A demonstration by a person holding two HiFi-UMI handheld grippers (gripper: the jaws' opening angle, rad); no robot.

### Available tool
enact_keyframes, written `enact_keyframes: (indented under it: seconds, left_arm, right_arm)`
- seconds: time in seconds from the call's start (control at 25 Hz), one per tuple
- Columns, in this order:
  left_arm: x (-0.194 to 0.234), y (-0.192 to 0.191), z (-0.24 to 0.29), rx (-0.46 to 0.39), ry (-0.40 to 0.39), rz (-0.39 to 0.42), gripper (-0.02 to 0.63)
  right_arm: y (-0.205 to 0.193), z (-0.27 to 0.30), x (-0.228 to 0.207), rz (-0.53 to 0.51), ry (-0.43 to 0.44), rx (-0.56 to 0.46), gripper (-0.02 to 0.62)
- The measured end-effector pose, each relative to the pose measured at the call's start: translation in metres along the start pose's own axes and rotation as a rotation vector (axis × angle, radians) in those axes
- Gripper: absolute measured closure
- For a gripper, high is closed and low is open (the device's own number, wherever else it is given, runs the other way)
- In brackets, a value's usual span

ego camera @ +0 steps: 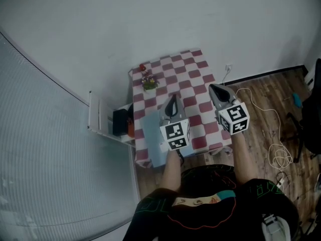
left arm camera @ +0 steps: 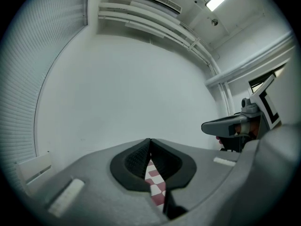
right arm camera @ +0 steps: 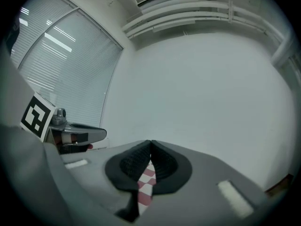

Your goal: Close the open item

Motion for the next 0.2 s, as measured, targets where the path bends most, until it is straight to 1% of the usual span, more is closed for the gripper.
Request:
enact_keyframes:
  seconds: [0.2]
  left_arm:
    - [-0.0052,-0.0045,0.0048,0.004,0.018,-0.006,0.598]
  right_arm:
    - [-0.0056,-0.004,-0.0103,-0.014,-0.004,0.002,0.592]
Point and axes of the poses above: the fingertips, and each gripper's own axes: z forward along the fingers, x to its left, y out of its top, the point moved 10 cm from there along -z, backward along the fingers, and after that the axes turned 15 degrees about -z, right-handed, at the moved point
